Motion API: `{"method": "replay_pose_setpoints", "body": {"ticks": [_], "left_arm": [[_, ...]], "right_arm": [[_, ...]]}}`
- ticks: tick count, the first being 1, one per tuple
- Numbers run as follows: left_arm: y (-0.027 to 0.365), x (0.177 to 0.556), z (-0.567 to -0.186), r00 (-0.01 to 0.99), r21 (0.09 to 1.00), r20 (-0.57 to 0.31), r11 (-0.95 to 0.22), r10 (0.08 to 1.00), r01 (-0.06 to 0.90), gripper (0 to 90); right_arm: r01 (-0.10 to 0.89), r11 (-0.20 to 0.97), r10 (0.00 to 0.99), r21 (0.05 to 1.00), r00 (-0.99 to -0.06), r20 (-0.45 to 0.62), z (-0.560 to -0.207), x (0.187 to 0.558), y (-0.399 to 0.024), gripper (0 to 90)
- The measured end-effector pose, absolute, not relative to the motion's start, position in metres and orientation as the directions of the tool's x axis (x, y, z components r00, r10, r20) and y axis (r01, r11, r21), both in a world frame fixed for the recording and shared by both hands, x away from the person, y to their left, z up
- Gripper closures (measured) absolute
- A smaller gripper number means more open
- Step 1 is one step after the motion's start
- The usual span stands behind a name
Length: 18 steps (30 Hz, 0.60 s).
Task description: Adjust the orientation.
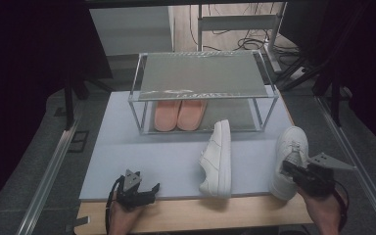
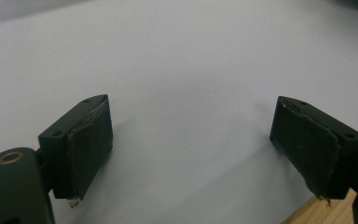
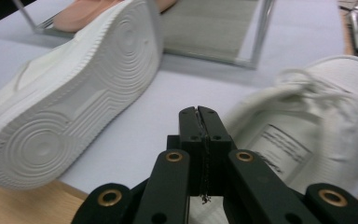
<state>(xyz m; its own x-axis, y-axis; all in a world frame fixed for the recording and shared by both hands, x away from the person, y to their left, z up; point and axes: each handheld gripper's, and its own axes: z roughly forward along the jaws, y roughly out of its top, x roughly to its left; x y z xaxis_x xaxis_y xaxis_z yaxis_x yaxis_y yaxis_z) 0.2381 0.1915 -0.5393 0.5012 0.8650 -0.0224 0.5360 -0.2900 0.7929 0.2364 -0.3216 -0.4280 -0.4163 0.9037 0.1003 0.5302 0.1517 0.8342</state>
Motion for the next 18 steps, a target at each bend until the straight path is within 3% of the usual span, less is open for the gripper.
{"method": "replay_pose_setpoints", "body": {"ticks": [18], "left_arm": [[0.192, 0.238, -0.539, 0.501, 0.793, -0.023, -0.289, 0.865, 0.536, 13.0]], "right_arm": [[0.52, 0.239, 0.848, 0.82, -0.524, 0.085, -0.435, 0.249, -0.266, 88.4]]}}
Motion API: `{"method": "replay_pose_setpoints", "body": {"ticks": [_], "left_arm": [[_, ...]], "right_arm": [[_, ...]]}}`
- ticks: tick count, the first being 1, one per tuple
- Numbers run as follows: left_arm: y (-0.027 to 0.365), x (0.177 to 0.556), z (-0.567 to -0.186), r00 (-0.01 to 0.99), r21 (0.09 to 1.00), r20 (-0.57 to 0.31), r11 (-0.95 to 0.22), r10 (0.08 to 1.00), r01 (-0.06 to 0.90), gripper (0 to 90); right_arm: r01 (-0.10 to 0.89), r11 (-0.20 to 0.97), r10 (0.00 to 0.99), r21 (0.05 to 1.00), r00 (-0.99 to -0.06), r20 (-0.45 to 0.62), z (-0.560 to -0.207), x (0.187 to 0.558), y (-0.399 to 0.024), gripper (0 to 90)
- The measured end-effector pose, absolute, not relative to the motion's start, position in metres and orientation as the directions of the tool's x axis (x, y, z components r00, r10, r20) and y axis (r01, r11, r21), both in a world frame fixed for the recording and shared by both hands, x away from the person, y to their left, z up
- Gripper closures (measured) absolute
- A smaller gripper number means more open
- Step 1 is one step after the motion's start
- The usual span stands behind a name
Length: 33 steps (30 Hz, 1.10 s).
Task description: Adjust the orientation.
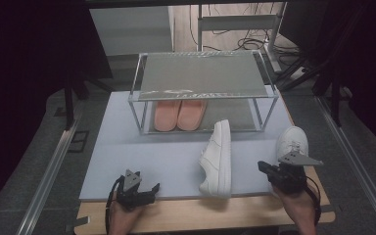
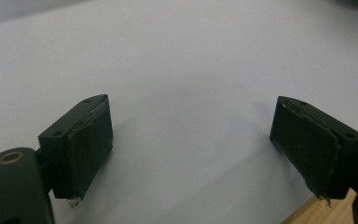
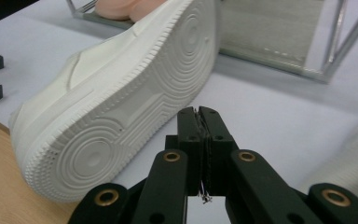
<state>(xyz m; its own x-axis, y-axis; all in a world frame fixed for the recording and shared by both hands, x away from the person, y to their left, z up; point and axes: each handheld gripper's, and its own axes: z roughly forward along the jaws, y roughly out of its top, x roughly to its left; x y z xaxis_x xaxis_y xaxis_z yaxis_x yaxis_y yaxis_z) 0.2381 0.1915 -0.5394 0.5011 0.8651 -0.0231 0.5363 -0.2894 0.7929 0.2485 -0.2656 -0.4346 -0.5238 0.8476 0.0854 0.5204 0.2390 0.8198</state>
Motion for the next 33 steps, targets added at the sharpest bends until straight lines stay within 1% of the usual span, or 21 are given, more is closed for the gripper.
{"method": "replay_pose_setpoints", "body": {"ticks": [24, 33], "left_arm": [[0.191, 0.238, -0.539, 0.5, 0.793, -0.025, -0.287, 0.866, 0.537, 13.0], [0.192, 0.238, -0.539, 0.503, 0.793, -0.021, -0.292, 0.864, 0.535, 13.0]], "right_arm": [[0.486, 0.315, 0.774, 0.815, -0.628, 0.075, -0.439, 0.272, -0.198, 89.9], [0.486, 0.331, 0.767, 0.809, -0.638, 0.069, -0.443, 0.282, -0.182, 89.9]]}}
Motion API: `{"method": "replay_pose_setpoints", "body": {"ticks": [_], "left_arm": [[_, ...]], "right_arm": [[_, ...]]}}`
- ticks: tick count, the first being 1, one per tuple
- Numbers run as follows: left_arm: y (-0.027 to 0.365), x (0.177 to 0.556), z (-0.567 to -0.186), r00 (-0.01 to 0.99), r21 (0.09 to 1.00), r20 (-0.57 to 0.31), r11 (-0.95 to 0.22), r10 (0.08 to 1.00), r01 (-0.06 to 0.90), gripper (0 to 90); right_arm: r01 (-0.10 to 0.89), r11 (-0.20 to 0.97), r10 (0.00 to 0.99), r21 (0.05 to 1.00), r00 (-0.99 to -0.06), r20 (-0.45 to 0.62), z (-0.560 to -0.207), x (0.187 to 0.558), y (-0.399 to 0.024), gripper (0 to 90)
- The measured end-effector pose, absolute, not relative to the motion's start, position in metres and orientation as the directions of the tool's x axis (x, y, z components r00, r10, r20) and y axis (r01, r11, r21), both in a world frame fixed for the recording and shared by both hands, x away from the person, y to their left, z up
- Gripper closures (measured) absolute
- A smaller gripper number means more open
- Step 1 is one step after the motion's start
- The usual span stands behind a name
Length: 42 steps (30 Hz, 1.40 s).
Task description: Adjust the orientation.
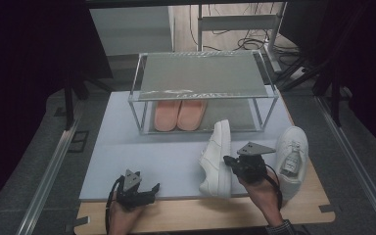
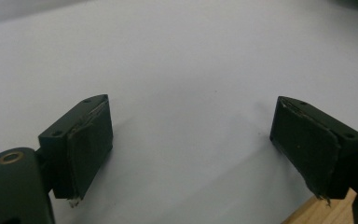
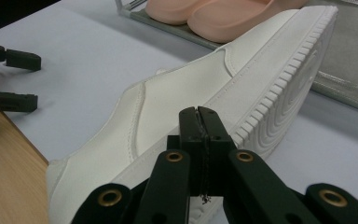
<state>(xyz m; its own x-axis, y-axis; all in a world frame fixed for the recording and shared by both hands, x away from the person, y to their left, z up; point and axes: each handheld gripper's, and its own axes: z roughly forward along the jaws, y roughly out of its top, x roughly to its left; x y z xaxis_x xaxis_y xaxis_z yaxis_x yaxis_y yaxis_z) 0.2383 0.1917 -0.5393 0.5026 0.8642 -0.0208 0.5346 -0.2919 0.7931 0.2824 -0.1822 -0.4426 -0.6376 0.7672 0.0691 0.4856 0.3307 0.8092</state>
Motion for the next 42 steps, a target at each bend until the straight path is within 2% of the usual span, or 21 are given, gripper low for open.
{"method": "replay_pose_setpoints", "body": {"ticks": [19, 34, 42], "left_arm": [[0.191, 0.238, -0.539, 0.5, 0.794, -0.025, -0.287, 0.866, 0.536, 13.0], [0.192, 0.238, -0.539, 0.502, 0.793, -0.023, -0.29, 0.865, 0.537, 12.9], [0.192, 0.239, -0.539, 0.501, 0.793, -0.022, -0.29, 0.865, 0.536, 12.9]], "right_arm": [[0.497, 0.315, 0.779, 0.808, -0.622, 0.079, -0.446, 0.275, -0.201, 90.0], [0.537, 0.284, 0.838, 0.795, -0.541, 0.066, -0.449, 0.267, -0.234, 90.0], [0.55, 0.347, 0.884, 0.759, -0.463, -0.068, -0.457, 0.265, -0.233, 90.0]]}}
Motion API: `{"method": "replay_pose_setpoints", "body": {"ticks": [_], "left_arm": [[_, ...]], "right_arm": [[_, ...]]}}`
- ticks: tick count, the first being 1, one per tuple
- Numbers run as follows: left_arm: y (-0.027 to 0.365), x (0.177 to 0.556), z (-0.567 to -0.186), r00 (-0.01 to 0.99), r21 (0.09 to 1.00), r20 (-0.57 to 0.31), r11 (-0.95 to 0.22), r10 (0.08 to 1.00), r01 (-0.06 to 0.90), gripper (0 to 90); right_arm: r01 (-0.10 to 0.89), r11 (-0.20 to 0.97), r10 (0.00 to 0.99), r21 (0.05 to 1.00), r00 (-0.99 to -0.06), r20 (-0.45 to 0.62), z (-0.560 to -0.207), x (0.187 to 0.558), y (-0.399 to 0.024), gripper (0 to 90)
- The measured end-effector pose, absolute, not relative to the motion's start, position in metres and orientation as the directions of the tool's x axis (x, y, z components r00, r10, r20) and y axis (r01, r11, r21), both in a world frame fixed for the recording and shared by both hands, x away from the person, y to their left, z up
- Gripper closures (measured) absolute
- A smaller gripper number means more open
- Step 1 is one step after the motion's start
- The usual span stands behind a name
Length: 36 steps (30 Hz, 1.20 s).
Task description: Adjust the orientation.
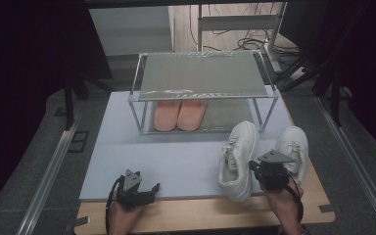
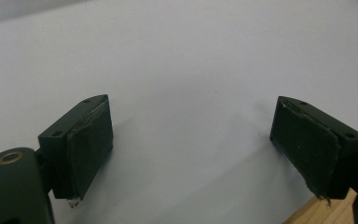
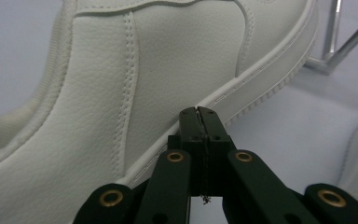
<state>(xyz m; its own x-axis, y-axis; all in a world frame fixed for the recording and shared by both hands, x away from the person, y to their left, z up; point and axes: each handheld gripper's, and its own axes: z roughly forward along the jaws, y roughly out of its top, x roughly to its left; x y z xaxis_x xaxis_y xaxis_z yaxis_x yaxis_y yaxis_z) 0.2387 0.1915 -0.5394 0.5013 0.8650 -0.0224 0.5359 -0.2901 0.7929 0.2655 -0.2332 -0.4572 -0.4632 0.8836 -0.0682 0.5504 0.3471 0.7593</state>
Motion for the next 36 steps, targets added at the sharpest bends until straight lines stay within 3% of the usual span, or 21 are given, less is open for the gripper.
{"method": "replay_pose_setpoints", "body": {"ticks": [11, 17, 36], "left_arm": [[0.192, 0.239, -0.539, 0.502, 0.793, -0.023, -0.29, 0.865, 0.536, 12.9], [0.191, 0.239, -0.539, 0.501, 0.793, -0.023, -0.29, 0.865, 0.536, 12.9], [0.191, 0.239, -0.539, 0.501, 0.793, -0.023, -0.289, 0.865, 0.536, 12.9]], "right_arm": [[0.609, 0.358, 0.899, 0.708, -0.429, -0.085, -0.479, 0.271, -0.218, 90.0], [0.599, 0.337, 0.899, 0.726, -0.435, -0.058, -0.49, 0.275, -0.209, 90.0], [0.534, 0.298, 0.818, 0.791, -0.571, 0.077, -0.449, 0.246, -0.203, 89.5]]}}
